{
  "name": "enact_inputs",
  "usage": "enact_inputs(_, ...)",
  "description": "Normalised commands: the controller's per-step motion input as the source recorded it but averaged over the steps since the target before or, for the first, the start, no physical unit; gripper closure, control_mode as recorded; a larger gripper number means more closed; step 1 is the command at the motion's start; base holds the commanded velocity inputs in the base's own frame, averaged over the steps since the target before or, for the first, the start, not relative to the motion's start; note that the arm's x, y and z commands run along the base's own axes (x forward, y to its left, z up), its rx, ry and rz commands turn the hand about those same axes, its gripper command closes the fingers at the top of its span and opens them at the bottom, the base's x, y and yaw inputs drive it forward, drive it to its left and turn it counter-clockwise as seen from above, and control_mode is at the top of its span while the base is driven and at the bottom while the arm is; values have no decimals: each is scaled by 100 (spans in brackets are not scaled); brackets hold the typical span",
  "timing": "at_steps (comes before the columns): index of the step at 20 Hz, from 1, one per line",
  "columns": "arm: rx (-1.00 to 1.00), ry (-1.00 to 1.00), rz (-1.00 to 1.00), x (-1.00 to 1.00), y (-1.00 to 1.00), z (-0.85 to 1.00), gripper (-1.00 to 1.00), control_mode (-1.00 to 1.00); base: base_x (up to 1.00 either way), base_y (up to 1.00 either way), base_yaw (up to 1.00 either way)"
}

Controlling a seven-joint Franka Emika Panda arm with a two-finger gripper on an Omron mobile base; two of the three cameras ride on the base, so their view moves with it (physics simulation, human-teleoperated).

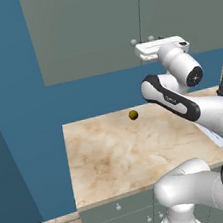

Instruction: Pick the soap dispenser and bar soap from the cabinet and place them on the counter.

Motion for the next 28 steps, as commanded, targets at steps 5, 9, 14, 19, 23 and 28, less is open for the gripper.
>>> enact_inputs(5,1,0,0,25,1,-1,100,-100,0,0,0)
enact_inputs(9,2,7,0,40,14,-3,100,-100,0,0,0)
enact_inputs(14,0,16,0,46,21,-11,100,-100,0,0,0)
enact_inputs(19,0,26,0,49,22,-14,100,-100,0,0,0)
enact_inputs(23,0,25,0,41,14,-20,100,-100,0,0,0)
enact_inputs(28,0,18,0,34,10,-21,100,-100,0,0,0)
